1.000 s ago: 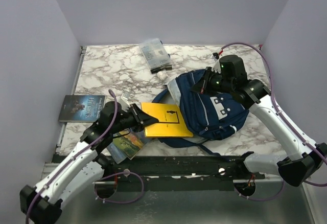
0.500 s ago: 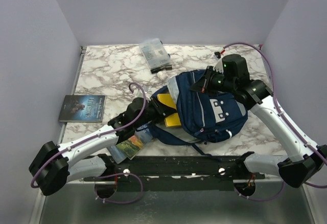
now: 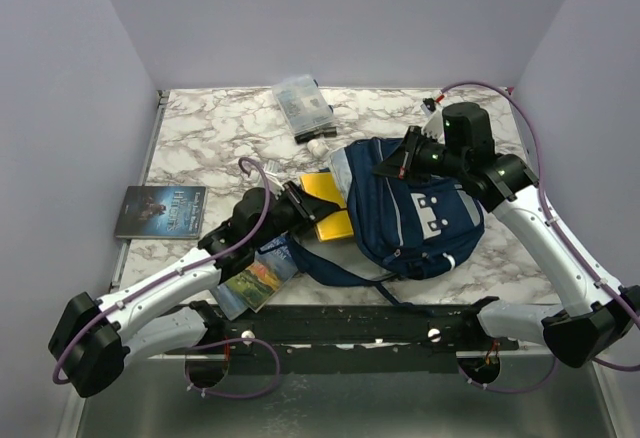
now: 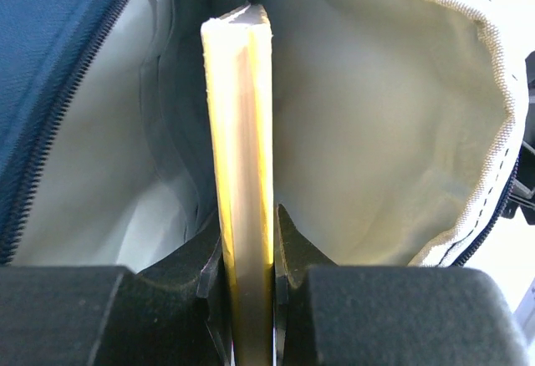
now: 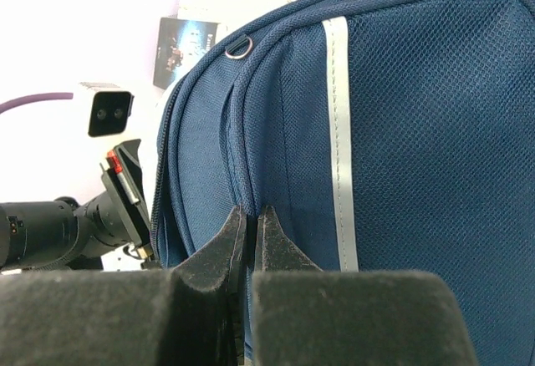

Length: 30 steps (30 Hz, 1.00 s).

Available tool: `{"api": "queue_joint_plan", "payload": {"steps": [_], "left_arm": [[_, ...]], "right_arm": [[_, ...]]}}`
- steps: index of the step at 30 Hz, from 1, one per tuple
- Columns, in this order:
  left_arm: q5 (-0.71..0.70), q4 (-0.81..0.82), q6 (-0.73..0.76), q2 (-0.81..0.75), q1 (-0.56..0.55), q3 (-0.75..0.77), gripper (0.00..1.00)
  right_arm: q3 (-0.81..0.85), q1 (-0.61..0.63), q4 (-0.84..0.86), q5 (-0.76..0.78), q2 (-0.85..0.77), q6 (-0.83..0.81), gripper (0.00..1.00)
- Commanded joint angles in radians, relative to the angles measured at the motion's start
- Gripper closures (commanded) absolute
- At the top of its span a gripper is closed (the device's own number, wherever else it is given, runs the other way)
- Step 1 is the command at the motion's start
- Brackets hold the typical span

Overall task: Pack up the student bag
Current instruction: Place the book in the student bag.

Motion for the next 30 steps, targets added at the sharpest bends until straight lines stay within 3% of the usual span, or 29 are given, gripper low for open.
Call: {"api": "queue_joint_plan", "payload": {"steps": [1,4,8,14,16,18,21,24,30], "left_arm": [[0.079,0.156,-0.013,0.034,-0.009,0.095,1.00],[0.066,0.275,-0.053,0.157,-0.052,0.105,1.00],[-0.106,0.403,-0.061,0.329,-0.131,0.129,1.00],[-0.265,0.414,-0.072,0.549,-0.196,0.238,0.98],[-0.270,0.390,-0.065,0.584,-0.188,0.245,0.83],[-0.224,0.369,-0.086,0.610,-0.172,0.246,0.58],[-0.174,0.252,-0.082,0.603,-0.167,0.274,0.41],[-0.136,0.107,-0.070,0.558,-0.165,0.296,0.13],[-0.065,-0.219,-0.015,0.492,-0.143,0.399,0.12]], "right_arm": [[0.024,-0.011,0.152,-0.118,-0.017,0.018,1.00],[0.026,-0.016,0.160,-0.125,-0.014,0.027,1.00],[0.001,-0.024,0.188,-0.149,-0.017,0.045,1.00],[-0.026,-0.036,0.198,-0.145,-0.020,0.047,1.00],[-0.035,-0.040,0.197,-0.142,-0.019,0.040,1.00],[-0.047,-0.045,0.198,-0.146,-0.020,0.036,1.00],[-0.060,-0.062,0.206,-0.158,-0.025,0.037,1.00],[-0.061,-0.080,0.203,-0.164,-0.032,0.030,1.00],[-0.081,-0.111,0.200,-0.177,-0.040,0.022,1.00]]}}
